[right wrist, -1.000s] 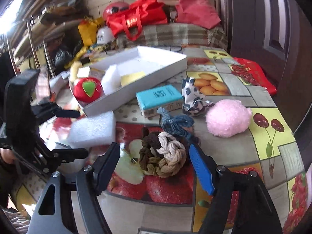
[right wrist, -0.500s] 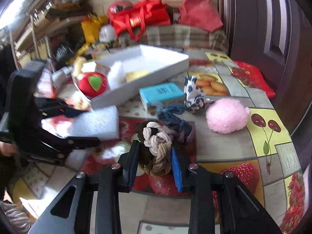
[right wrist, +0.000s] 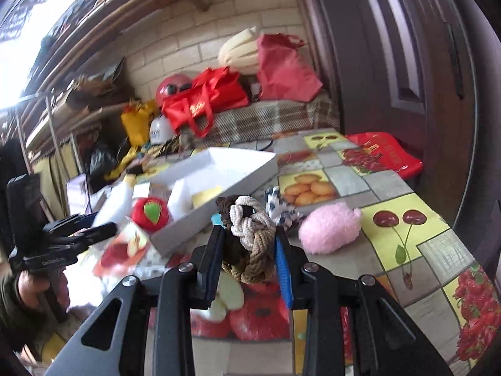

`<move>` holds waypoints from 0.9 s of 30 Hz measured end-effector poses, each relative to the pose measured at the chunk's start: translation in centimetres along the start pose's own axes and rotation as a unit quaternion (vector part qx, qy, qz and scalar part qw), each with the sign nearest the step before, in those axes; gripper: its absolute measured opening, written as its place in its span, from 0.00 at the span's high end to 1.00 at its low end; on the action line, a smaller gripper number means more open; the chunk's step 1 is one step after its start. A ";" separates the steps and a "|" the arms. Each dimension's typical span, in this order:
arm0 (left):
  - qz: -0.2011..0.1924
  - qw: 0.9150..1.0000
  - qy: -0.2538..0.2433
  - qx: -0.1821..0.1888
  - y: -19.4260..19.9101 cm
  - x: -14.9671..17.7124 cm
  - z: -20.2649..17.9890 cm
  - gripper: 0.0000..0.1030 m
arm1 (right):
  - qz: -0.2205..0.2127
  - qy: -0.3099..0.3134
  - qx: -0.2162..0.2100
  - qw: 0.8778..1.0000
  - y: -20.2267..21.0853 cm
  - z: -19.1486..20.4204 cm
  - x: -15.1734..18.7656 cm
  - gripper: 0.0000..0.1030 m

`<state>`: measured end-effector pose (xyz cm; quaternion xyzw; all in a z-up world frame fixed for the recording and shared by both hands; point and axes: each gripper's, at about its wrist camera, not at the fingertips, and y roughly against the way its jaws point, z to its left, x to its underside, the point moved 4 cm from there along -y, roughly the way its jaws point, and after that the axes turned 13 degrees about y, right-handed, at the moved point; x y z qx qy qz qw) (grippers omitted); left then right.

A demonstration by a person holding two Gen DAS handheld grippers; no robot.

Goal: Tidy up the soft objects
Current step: 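Grasp the white foam block with the left tool while the right tool grasps the rope knot toy, then drop the foam block into the tray with the left tool while the right tool drops the rope toy there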

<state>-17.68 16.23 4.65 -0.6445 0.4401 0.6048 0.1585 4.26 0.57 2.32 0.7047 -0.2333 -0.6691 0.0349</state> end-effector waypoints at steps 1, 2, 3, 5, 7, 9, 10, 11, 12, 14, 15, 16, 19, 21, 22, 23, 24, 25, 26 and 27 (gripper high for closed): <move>-0.011 1.000 0.000 -0.012 0.2 -0.2 0.3 0.40 | -0.005 0.000 0.005 1.000 0.1 0.0 -0.1 0.70; -0.018 0.999 0.008 -0.027 0.2 -0.4 0.8 0.40 | -0.009 0.001 0.010 1.000 -0.2 0.1 -0.3 0.70; -0.021 0.999 0.014 -0.038 0.2 -0.5 1.3 0.40 | -0.009 0.001 0.010 1.000 -0.5 0.3 -0.3 0.70; -0.029 0.998 0.024 -0.053 0.2 -0.7 2.0 0.40 | -0.008 0.005 0.004 1.000 -1.1 0.8 -0.6 0.70; -0.031 0.997 0.027 -0.059 0.3 -0.5 2.4 0.40 | -0.004 0.015 -0.001 1.000 -1.5 1.3 -0.7 0.70; -0.027 0.997 0.027 -0.063 0.0 -0.6 2.7 0.40 | -0.003 0.024 -0.007 1.000 -1.8 1.8 -0.7 0.70; -0.028 0.997 0.025 -0.065 0.0 -0.5 2.6 0.40 | -0.001 0.029 -0.009 1.000 -2.0 1.9 -0.7 0.70; -0.029 0.997 0.024 -0.066 -0.1 -0.4 2.8 0.40 | 0.000 0.035 -0.013 0.999 -2.2 2.3 -0.8 0.70; -0.030 0.997 0.023 -0.068 -0.2 -0.5 2.9 0.40 | 0.001 0.040 -0.016 0.999 -2.4 2.5 -0.8 0.70; -0.032 0.997 0.022 -0.071 -0.6 -0.6 3.0 0.40 | 0.005 0.052 -0.024 0.998 -2.9 3.3 -0.8 0.70; -0.034 0.997 0.020 -0.073 -0.8 -0.6 3.1 0.40 | 0.007 0.058 -0.029 0.998 -3.3 3.7 -0.9 0.70; -0.038 0.996 0.018 -0.078 -1.0 -0.7 3.1 0.40 | 0.011 0.065 -0.034 0.997 -3.7 4.2 -0.9 0.70; -0.053 0.994 0.007 -0.094 -2.2 -1.6 3.5 0.40 | 0.027 0.075 -0.051 0.995 -5.3 5.3 -0.8 0.70; -0.057 0.993 0.008 -0.100 -3.1 -2.1 4.0 0.40 | 0.027 0.077 -0.057 0.995 -6.0 5.8 -1.0 0.70; -0.056 0.993 0.012 -0.102 -3.6 -2.3 4.3 0.40 | 0.026 0.080 -0.058 0.995 -6.2 6.2 -1.2 0.70; -0.052 0.993 0.021 -0.106 -4.4 -2.6 4.8 0.40 | 0.025 0.084 -0.059 0.994 -6.4 6.5 -1.2 0.70; -0.050 0.992 0.030 -0.110 -4.9 -2.8 5.2 0.40 | 0.024 0.088 -0.060 0.994 -6.5 6.9 -1.3 0.70; -0.049 0.992 0.038 -0.114 -5.2 -3.0 5.6 0.40 | 0.023 0.091 -0.061 0.994 -6.7 7.2 -1.3 0.70; -0.050 0.991 0.043 -0.116 -5.4 -3.1 5.9 0.40 | 0.022 0.094 -0.062 0.993 -6.8 7.5 -1.4 0.70; -0.050 0.990 0.051 -0.120 -5.6 -3.2 6.3 0.40 | 0.021 0.098 -0.063 0.993 -6.9 7.8 -1.5 0.70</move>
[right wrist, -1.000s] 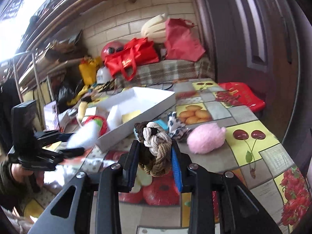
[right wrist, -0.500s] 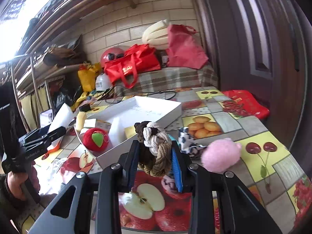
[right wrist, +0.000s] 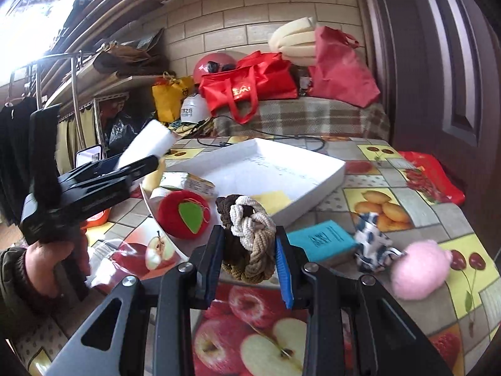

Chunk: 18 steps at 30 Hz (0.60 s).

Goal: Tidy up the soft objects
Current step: 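Drop the foam block into the tray with the left tool while the right tool drops the rope toy there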

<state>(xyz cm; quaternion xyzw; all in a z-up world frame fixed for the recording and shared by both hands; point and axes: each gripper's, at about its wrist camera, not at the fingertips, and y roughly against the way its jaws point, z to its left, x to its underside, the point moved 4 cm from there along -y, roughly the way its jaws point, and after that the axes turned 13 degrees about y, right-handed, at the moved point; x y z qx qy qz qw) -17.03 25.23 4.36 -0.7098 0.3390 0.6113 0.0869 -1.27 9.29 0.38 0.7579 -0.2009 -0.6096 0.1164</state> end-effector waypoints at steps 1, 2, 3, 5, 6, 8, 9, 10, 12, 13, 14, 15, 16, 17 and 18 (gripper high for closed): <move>0.000 1.000 0.004 -0.003 -0.1 0.0 0.1 0.40 | 0.000 0.002 -0.001 1.000 -0.1 0.2 -0.1 0.70; 0.001 1.000 0.007 -0.004 -0.3 -0.1 0.2 0.40 | -0.001 0.004 -0.003 1.000 -0.3 0.3 -0.2 0.70; 0.001 1.000 0.007 -0.004 -0.3 -0.1 0.3 0.40 | 0.000 0.006 -0.005 1.000 -0.6 0.5 -0.4 0.70; 0.001 1.000 0.005 -0.005 -0.4 -0.1 0.2 0.40 | 0.001 0.008 -0.011 1.000 -1.3 0.9 -0.7 0.70; 0.000 1.000 0.004 -0.006 -0.4 -0.1 0.2 0.40 | 0.000 0.008 -0.016 1.000 -1.6 1.2 -0.9 0.70; -0.002 1.000 0.004 -0.010 -0.7 -0.2 0.3 0.40 | -0.001 0.010 -0.022 1.000 -2.4 1.7 -1.3 0.70; -0.002 1.000 0.005 -0.013 -0.9 -0.3 0.4 0.40 | -0.001 0.011 -0.024 1.000 -2.8 1.9 -1.5 0.70; -0.002 1.000 0.007 -0.016 -1.2 -0.4 0.5 0.40 | -0.002 0.011 -0.025 1.000 -3.0 2.2 -1.7 0.70; -0.002 1.000 0.012 -0.020 -1.6 -0.6 0.7 0.40 | 0.002 0.011 -0.027 1.000 -3.7 2.7 -2.0 0.70; -0.002 1.000 0.015 -0.022 -1.9 -0.7 0.9 0.40 | 0.006 0.010 -0.028 1.000 -4.1 2.8 -2.1 0.70; -0.002 1.000 0.017 -0.024 -2.1 -0.8 1.0 0.40 | 0.010 0.008 -0.030 0.999 -4.4 2.8 -2.1 0.70; -0.002 1.000 0.018 -0.025 -2.4 -0.9 0.9 0.40 | 0.019 0.006 -0.031 0.999 -4.9 2.7 -2.1 0.70; -0.001 0.999 0.018 -0.026 -2.6 -0.9 0.9 0.40 | 0.028 0.001 -0.034 0.999 -5.3 2.7 -2.0 0.70; 0.000 0.999 0.018 -0.026 -2.8 -1.0 0.8 0.40 | 0.034 -0.004 -0.036 0.999 -5.6 2.5 -2.0 0.70; 0.002 0.999 0.017 -0.027 -3.2 -1.0 0.8 0.40 | 0.042 -0.012 -0.040 0.998 -6.0 2.3 -1.9 0.70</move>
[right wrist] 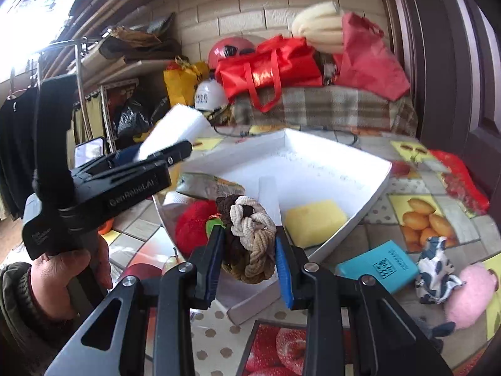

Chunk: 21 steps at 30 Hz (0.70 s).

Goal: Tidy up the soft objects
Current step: 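Drop the foam block into the tray with the left tool while the right tool drops the rope toy there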

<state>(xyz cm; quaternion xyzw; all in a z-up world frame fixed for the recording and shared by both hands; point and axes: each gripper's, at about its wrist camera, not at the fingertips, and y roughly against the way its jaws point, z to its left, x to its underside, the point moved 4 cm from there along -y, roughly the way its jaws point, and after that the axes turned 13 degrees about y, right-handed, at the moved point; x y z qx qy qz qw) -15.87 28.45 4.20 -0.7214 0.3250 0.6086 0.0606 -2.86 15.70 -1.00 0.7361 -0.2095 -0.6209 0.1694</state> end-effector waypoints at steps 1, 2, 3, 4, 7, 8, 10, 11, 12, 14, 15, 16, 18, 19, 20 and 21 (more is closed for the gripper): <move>0.001 1.000 0.000 -0.001 -0.1 0.0 -0.1 0.40 | 0.007 -0.008 -0.001 1.000 -0.4 -0.3 0.0 0.70; 0.001 1.000 0.001 -0.001 -0.4 -0.1 -0.1 0.40 | 0.012 -0.014 -0.002 1.000 -0.7 -0.5 0.0 0.70; 0.001 1.000 0.002 -0.002 -0.5 -0.1 -0.1 0.40 | 0.017 -0.023 -0.003 1.000 -1.2 -0.9 0.0 0.70; 0.002 1.000 0.003 -0.003 -0.6 -0.1 -0.1 0.40 | 0.019 -0.028 -0.001 0.999 -1.4 -1.1 -0.1 0.70; 0.009 1.000 0.007 -0.005 -1.3 -0.3 0.0 0.40 | 0.020 -0.045 0.011 0.999 -2.6 -2.1 -0.7 0.70; 0.012 1.000 0.008 -0.005 -1.5 -0.3 0.0 0.40 | 0.019 -0.048 0.016 0.999 -2.9 -2.3 -0.9 0.70; 0.017 1.000 0.006 -0.005 -1.9 -0.3 -0.1 0.40 | 0.017 -0.056 0.028 0.998 -3.5 -2.8 -1.2 0.70; 0.020 1.000 0.005 -0.005 -2.1 -0.3 -0.2 0.40 | 0.018 -0.061 0.030 0.998 -3.7 -3.0 -1.3 0.70; 0.023 1.000 0.003 -0.005 -2.2 -0.3 -0.3 0.40 | 0.019 -0.065 0.031 0.997 -3.9 -3.2 -1.4 0.70; 0.026 1.000 0.000 -0.005 -2.5 -0.3 -0.5 0.40 | 0.020 -0.068 0.031 0.997 -4.1 -3.3 -1.4 0.70; 0.028 1.000 -0.001 -0.006 -2.7 -0.3 -0.6 0.40 | 0.019 -0.067 0.030 0.997 -4.1 -3.3 -1.5 0.70; 0.029 1.000 -0.002 -0.006 -2.8 -0.3 -0.6 0.40 | 0.017 -0.067 0.031 0.997 -4.0 -3.4 -1.6 0.70; 0.031 0.999 -0.006 -0.009 -3.1 -0.3 -0.8 0.40 | 0.017 -0.066 0.032 0.997 -3.9 -3.3 -1.5 0.69; 0.034 0.999 -0.010 -0.008 -3.2 -0.3 -1.0 0.40 | 0.017 -0.066 0.032 0.997 -4.0 -3.4 -1.5 0.69; 0.035 0.999 -0.013 -0.008 -3.3 -0.2 -1.1 0.40 | 0.017 -0.064 0.032 0.997 -3.9 -3.3 -1.5 0.68; 0.035 0.999 -0.016 -0.008 -3.2 -0.2 -1.2 0.40 | 0.017 -0.062 0.033 0.997 -3.9 -3.3 -1.5 0.67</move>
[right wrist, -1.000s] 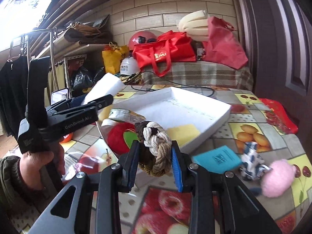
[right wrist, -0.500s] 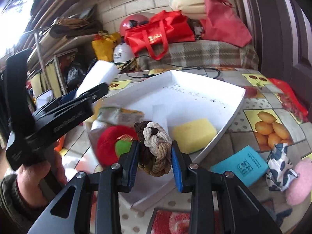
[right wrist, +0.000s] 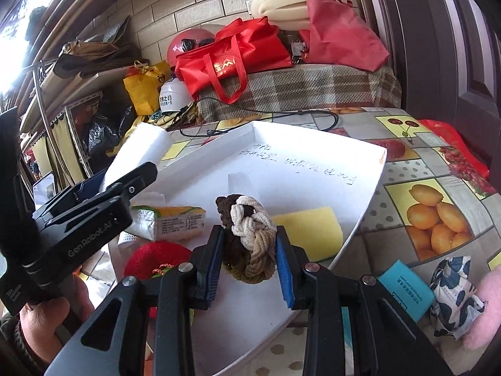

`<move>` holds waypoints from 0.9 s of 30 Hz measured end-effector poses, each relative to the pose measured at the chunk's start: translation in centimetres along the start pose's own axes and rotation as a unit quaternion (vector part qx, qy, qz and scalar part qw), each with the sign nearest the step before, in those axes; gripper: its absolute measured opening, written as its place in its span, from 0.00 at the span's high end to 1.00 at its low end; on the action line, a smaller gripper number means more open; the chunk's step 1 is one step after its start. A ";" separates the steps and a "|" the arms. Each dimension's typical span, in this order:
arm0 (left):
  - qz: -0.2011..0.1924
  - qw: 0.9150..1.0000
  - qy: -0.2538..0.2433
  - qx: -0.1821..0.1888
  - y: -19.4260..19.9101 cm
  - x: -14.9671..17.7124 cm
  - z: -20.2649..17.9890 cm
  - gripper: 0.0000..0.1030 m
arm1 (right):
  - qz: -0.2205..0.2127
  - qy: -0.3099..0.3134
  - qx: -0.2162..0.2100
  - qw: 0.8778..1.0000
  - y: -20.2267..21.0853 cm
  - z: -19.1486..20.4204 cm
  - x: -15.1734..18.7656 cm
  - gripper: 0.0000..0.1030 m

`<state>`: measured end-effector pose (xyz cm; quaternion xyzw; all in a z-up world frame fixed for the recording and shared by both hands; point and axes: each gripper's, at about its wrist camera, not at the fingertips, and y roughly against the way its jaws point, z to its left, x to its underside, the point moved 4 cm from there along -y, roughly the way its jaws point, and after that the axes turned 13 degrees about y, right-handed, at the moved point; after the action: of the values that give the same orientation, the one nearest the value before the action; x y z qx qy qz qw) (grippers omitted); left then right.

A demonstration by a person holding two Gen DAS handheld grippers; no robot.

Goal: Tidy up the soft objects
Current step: 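Drop the foam block into the tray with the left tool while the right tool drops the rope toy there, then grasp the blue rope toy with the left tool while the right tool grasps the pink fluffy ball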

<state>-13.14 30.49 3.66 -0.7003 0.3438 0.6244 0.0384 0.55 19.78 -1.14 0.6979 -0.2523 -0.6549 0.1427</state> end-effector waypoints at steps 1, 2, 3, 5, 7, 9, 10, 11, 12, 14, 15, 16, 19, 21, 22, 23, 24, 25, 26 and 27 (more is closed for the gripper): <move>0.000 1.000 -0.002 0.000 0.0 0.0 -0.1 0.40 | 0.000 0.003 0.000 1.000 0.0 0.1 0.0 0.67; 0.001 1.000 -0.003 -0.001 0.0 0.0 -0.1 0.40 | 0.000 0.006 0.000 1.000 -0.1 0.1 -0.1 0.67; 0.004 1.000 -0.003 -0.001 -0.2 0.1 -0.1 0.40 | 0.000 0.010 0.002 1.000 0.0 0.2 -0.1 0.67; 0.009 1.000 -0.001 -0.004 -0.4 0.1 -0.1 0.40 | -0.002 0.015 0.005 1.000 0.0 0.3 -0.2 0.67; 0.013 1.000 0.004 -0.009 -0.6 0.1 0.2 0.40 | -0.004 0.021 0.008 1.000 0.0 0.4 -0.2 0.65; 0.015 1.000 0.008 -0.017 -0.8 0.0 0.3 0.39 | -0.007 0.025 0.014 1.000 0.1 0.4 -0.3 0.59; 0.015 1.000 0.007 -0.021 -0.8 0.1 0.3 0.38 | -0.010 0.026 0.017 0.999 0.2 0.4 -0.4 0.56; 0.013 1.000 0.006 -0.024 -0.8 0.1 0.3 0.29 | -0.013 0.026 0.021 0.999 0.3 0.4 -0.5 0.43; 0.010 1.000 0.004 -0.027 -0.7 0.1 0.2 0.17 | -0.017 0.027 0.023 0.999 0.4 0.4 -0.5 0.26; -0.008 0.999 -0.004 -0.031 -0.1 0.1 0.0 0.08 | -0.026 0.032 0.027 0.999 0.8 0.5 -0.6 0.15; -0.017 0.999 -0.004 -0.034 0.2 0.1 0.0 0.03 | -0.030 0.036 0.031 0.998 0.9 0.7 -0.6 0.15; -0.025 0.999 -0.001 -0.037 0.5 0.1 0.1 0.01 | -0.031 0.037 0.038 0.998 1.0 0.7 -0.6 0.14; -0.030 0.999 0.013 -0.035 0.7 -0.1 0.7 0.00 | -0.031 0.031 0.036 0.998 0.9 0.4 -0.6 0.00; -0.033 0.999 0.017 -0.034 0.8 -0.1 0.9 0.00 | -0.036 0.030 0.038 0.998 1.2 0.4 -0.6 0.00; -0.036 0.999 0.017 -0.034 0.9 -0.2 0.9 0.00 | -0.041 0.032 0.041 0.998 1.5 0.5 -0.7 0.00; -0.039 0.999 0.017 -0.033 1.1 -0.2 0.9 0.00 | -0.046 0.034 0.044 0.997 1.7 0.6 -0.6 0.00; -0.044 0.998 0.019 -0.031 1.3 -0.2 1.0 0.00 | -0.051 0.038 0.050 0.997 2.0 0.8 -0.7 0.00; -0.047 0.998 0.022 -0.030 1.5 -0.3 1.1 0.00 | -0.055 0.040 0.053 0.996 2.1 0.8 -0.7 0.00; -0.049 0.998 0.025 -0.028 1.5 -0.3 1.2 0.00 | -0.061 0.045 0.056 0.996 2.4 1.0 -0.7 0.00; -0.051 0.998 0.027 -0.027 1.7 -0.4 1.3 0.00 | -0.066 0.048 0.058 0.995 2.5 1.1 -0.7 0.00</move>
<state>-15.08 29.99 4.34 -0.7345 0.2919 0.6111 0.0420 -0.98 18.20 0.70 0.7507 -0.2358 -0.6130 0.0708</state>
